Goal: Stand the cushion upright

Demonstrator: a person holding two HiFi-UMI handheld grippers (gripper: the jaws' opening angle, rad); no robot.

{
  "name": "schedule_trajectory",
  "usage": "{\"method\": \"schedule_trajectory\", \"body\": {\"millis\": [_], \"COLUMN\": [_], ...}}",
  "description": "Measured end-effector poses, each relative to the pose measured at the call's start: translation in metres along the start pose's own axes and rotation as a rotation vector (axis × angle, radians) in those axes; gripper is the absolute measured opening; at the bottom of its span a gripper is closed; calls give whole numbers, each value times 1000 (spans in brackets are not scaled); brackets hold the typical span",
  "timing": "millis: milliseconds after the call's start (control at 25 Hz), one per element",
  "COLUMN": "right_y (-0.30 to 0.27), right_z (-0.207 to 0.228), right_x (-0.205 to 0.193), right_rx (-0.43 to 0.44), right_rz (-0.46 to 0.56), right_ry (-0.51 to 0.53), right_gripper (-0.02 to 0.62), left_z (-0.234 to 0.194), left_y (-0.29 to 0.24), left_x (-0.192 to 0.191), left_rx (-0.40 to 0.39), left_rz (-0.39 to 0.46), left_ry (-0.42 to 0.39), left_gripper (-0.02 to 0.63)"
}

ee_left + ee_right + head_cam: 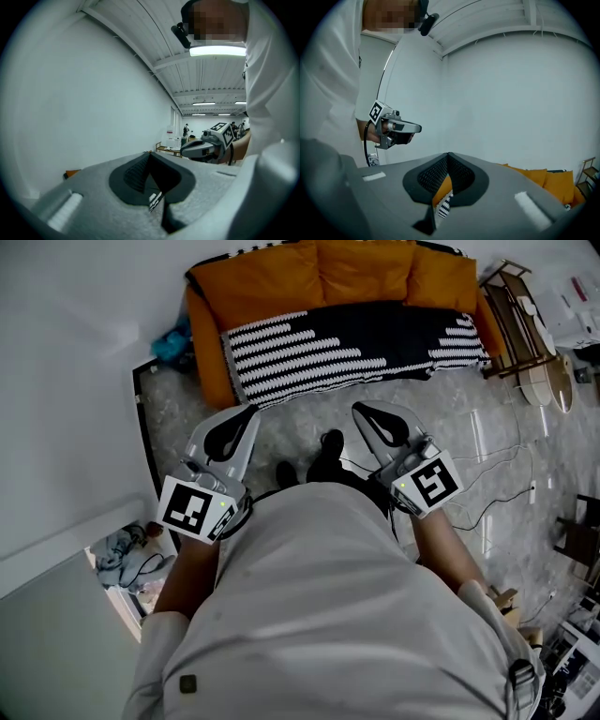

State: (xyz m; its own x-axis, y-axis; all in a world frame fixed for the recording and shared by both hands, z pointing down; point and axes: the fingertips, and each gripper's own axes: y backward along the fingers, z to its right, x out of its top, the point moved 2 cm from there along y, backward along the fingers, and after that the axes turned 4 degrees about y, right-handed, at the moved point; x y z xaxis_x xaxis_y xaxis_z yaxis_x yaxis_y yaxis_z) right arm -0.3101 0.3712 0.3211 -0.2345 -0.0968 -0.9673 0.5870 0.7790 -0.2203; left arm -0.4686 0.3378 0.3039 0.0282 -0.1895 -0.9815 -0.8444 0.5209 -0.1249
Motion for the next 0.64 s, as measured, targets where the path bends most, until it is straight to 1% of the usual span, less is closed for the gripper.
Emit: {"method": "schedule_trajectory", "body": {"millis": [160, 320, 640], "right_y": [4, 3, -2], "right_z": [3, 5, 4], "right_x": [-1, 1, 4], "right_rx": [-9, -8, 2], "right_rz": [-5, -4, 3], "right_ry": [-8, -5, 1], "right_gripper": [11, 11, 11], "left_z": [5, 1, -3], "left_y": [-3, 0, 2], "left_x": [5, 5, 3], "left_rx": [-2, 7, 18], "left_rz": [13, 13, 10], "left_ry": [-10, -19, -11], "left_gripper": [3, 3, 3]}}
